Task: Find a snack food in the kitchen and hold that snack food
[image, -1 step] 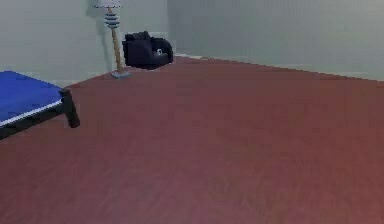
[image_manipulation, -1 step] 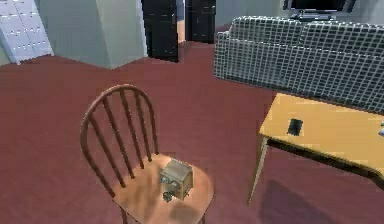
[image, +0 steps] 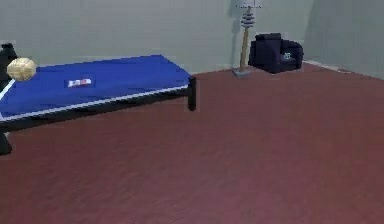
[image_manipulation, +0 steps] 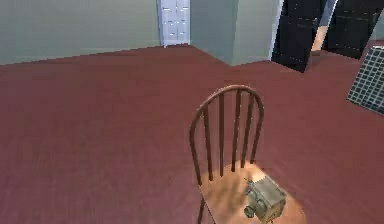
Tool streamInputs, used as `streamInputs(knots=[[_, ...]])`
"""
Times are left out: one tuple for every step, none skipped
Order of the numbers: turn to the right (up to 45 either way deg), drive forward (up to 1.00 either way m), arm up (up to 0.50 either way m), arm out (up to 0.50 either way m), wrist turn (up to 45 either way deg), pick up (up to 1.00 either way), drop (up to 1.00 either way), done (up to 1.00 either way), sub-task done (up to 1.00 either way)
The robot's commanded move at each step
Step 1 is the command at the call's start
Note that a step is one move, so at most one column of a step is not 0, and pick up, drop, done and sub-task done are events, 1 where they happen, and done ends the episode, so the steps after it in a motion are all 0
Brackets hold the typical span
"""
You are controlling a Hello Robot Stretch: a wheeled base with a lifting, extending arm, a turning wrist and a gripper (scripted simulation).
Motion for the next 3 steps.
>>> streamInputs(knots=[[0.0, 0.15, 0.0, 0.0, 0.0, 0.0, 0.0, 0.0, 0.0], [45.0, 0.0, 0.0, 0.0, 0.0, 0.0, 0.0, 0.0, 0.0], [15.0, 0.0, 0.0, 0.0, 0.0, 0.0, 0.0, 0.0, 0.0]])
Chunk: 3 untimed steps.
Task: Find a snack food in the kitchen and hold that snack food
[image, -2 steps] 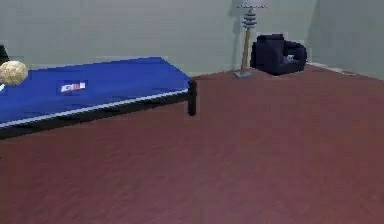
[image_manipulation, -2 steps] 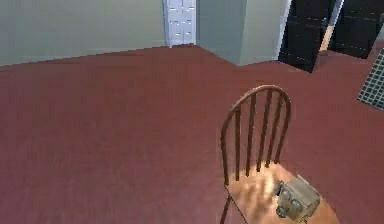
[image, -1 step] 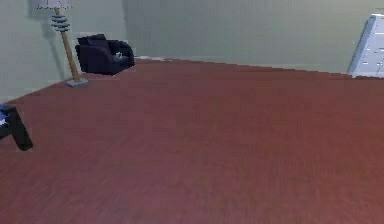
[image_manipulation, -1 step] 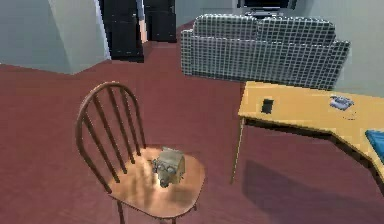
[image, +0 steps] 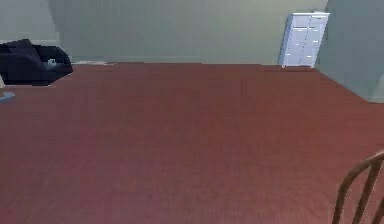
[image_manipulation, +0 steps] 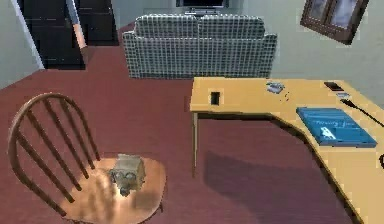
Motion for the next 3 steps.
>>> streamInputs(knots=[[0.0, 0.85, 0.0, 0.0, 0.0, 0.0, 0.0, 0.0, 0.0], [45.0, 0.0, 0.0, 0.0, 0.0, 0.0, 0.0, 0.0, 0.0], [6.0, 0.0, 0.0, 0.0, 0.0, 0.0, 0.0, 0.0, 0.0]])
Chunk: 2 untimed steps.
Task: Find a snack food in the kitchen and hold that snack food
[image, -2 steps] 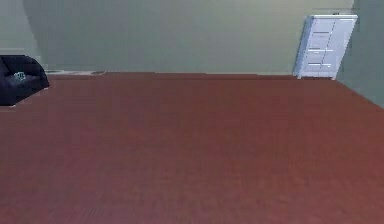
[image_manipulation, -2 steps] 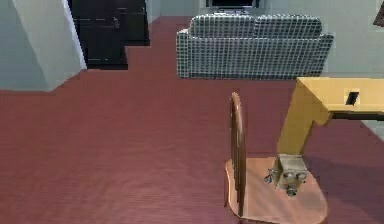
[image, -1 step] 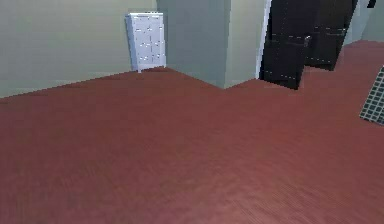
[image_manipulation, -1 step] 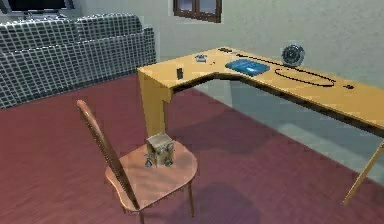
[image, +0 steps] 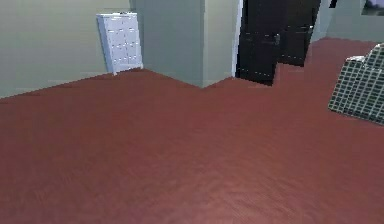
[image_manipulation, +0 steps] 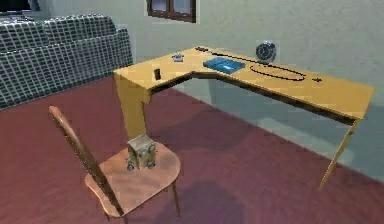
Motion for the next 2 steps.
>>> streamInputs(knots=[[0.0, 0.45, 0.0, 0.0, 0.0, 0.0, 0.0, 0.0, 0.0], [27.0, 0.0, 0.0, 0.0, 0.0, 0.0, 0.0, 0.0, 0.0]])
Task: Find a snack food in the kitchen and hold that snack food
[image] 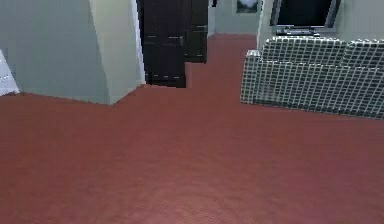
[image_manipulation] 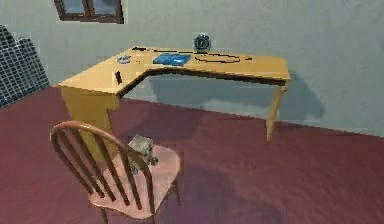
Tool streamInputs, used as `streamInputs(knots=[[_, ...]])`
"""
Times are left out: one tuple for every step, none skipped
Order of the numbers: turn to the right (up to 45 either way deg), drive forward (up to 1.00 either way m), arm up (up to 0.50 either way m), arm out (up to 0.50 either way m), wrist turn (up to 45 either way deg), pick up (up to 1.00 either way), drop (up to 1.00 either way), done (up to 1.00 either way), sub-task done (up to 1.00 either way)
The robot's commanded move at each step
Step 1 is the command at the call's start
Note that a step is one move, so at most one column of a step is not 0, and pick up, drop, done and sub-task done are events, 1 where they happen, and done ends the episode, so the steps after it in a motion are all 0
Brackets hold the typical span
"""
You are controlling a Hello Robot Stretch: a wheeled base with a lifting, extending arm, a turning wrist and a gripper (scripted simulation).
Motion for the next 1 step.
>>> streamInputs(knots=[[0.0, 1.0, 0.0, 0.0, 0.0, 0.0, 0.0, 0.0, 0.0]])
